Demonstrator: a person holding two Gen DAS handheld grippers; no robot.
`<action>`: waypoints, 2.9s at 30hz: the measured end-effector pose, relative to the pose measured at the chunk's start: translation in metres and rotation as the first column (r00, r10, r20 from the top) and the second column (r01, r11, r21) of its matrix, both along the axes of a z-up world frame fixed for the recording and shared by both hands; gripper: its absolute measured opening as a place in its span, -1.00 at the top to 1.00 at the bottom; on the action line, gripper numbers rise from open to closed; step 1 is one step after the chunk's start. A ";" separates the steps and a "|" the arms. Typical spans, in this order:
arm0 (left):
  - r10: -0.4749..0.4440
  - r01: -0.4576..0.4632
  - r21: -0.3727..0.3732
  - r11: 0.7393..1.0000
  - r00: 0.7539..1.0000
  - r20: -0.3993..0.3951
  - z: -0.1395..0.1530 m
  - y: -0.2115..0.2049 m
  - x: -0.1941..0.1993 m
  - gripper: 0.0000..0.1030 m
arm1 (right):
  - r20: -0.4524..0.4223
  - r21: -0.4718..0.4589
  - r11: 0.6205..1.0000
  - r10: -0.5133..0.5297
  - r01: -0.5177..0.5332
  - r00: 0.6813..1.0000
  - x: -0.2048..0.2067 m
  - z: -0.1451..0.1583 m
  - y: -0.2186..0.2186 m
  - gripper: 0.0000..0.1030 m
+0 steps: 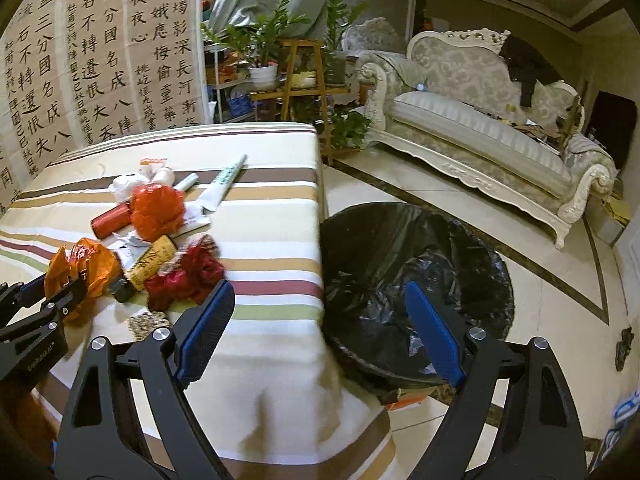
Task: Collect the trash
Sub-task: 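Grasp the orange plastic bag with the left gripper, then grasp the red crumpled paper with the right gripper while the left gripper holds the orange bag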
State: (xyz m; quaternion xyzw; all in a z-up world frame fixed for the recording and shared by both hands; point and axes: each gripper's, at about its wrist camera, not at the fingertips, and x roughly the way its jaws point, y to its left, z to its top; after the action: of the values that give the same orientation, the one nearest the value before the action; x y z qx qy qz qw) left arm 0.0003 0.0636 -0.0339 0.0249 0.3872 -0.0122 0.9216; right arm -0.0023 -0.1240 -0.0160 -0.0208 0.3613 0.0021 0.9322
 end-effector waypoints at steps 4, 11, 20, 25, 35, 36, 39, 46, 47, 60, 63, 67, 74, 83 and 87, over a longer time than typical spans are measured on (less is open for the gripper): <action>0.029 -0.029 -0.009 1.000 0.999 0.018 0.005 0.011 -0.002 0.15 | -0.008 0.014 0.999 0.049 -0.049 0.999 0.004 0.001 0.018 -0.65; 0.091 -0.091 -0.020 0.996 0.996 0.024 0.008 0.036 -0.002 0.15 | -0.064 0.069 0.991 0.118 -0.114 0.991 0.021 -0.010 0.044 -0.46; 0.097 -0.097 -0.048 0.994 0.995 0.010 0.004 0.043 0.001 0.15 | -0.118 0.133 0.981 0.155 -0.139 0.981 0.034 -0.021 0.052 0.03; 0.089 -0.089 -0.055 0.995 0.996 0.013 0.005 0.041 0.001 0.15 | -0.118 0.194 0.967 0.191 -0.166 0.975 0.031 -0.021 0.051 0.39; 0.086 -0.085 -0.055 0.995 0.996 0.021 0.007 0.037 -0.001 0.15 | -0.086 0.229 0.959 0.193 -0.169 0.977 0.024 -0.013 0.042 1.00; 0.086 -0.085 -0.055 0.995 0.996 0.022 0.008 0.036 -0.001 0.15 | -0.084 0.234 0.957 0.194 -0.170 0.977 0.023 -0.012 0.042 0.99; 0.081 -0.079 -0.052 0.995 0.996 0.032 0.011 0.033 -0.003 0.15 | -0.070 0.235 0.958 0.187 -0.166 0.980 0.021 -0.009 0.037 0.99; 0.084 -0.081 -0.054 0.995 0.996 0.041 0.015 0.033 -0.005 0.15 | -0.091 0.247 0.957 0.181 -0.154 0.979 0.021 -0.008 0.030 0.84; 0.086 -0.083 -0.054 0.995 0.995 0.042 0.015 0.034 -0.006 0.15 | -0.095 0.260 0.954 0.176 -0.146 0.980 0.021 -0.009 0.030 0.47; 0.127 -0.125 -0.061 0.990 0.991 0.030 0.010 0.053 -0.002 0.15 | -0.152 0.251 0.957 0.188 -0.146 0.970 0.036 -0.028 0.055 0.10; 0.129 -0.127 -0.064 0.990 0.991 0.027 0.009 0.053 -0.001 0.15 | -0.153 0.242 0.957 0.202 -0.162 0.967 0.034 -0.030 0.057 0.41; 0.126 -0.124 -0.066 0.990 0.992 0.028 0.009 0.052 0.000 0.15 | -0.125 0.246 0.956 0.197 -0.162 0.972 0.031 -0.024 0.052 0.54; 0.111 -0.108 -0.069 0.992 0.993 0.045 0.014 0.042 -0.003 0.15 | -0.079 0.254 0.956 0.169 -0.144 0.982 0.024 -0.008 0.035 0.55; 0.028 -0.019 -0.085 0.996 0.994 0.102 0.029 -0.001 -0.008 0.15 | -0.046 0.172 0.983 0.075 -0.066 0.996 0.015 -0.001 -0.015 0.54; -0.045 0.053 -0.080 0.995 0.994 0.099 0.029 -0.035 -0.004 0.15 | -0.053 0.161 0.987 0.021 -0.012 0.998 0.013 -0.004 -0.046 0.54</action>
State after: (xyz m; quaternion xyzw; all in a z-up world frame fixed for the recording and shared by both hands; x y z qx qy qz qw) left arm -0.0037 0.0291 -0.0051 -0.0033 0.3406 -0.0495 0.9389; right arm 0.0108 -0.1699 -0.0204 0.0514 0.3852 0.0394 0.9206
